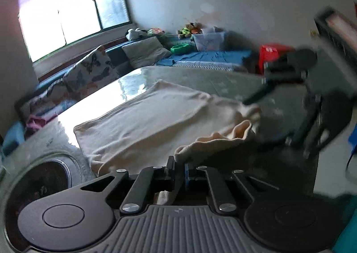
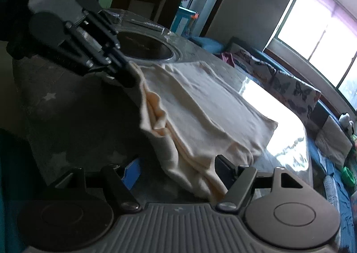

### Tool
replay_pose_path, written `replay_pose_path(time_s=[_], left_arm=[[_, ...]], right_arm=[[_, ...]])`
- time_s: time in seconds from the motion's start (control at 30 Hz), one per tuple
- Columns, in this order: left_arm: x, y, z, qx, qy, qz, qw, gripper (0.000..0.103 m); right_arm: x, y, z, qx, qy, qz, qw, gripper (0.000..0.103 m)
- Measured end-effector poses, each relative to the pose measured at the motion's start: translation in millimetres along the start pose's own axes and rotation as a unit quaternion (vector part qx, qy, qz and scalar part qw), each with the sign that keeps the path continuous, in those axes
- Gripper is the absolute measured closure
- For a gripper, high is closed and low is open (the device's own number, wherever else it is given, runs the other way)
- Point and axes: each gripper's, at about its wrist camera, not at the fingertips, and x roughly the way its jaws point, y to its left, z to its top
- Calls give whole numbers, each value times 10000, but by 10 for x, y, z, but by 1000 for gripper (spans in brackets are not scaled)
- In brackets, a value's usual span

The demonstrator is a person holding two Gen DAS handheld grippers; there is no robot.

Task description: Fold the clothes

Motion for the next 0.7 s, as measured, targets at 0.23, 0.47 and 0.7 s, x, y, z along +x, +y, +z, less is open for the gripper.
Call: replay_pose_path(time_s=[0.23,0.47,0.7], left_arm=[[59,159,61,-474,42,-96,9988,90],[-27,54,-151,-184,106,142,9997,58],[54,-46,-278,312,245,447,9982,56]], right_arm=[[271,-218,125,817,25,351,9960,83],[288,-540,244,1548,-40,663,9857,89],[276,-656,309,1777,-132,737,9812,89]])
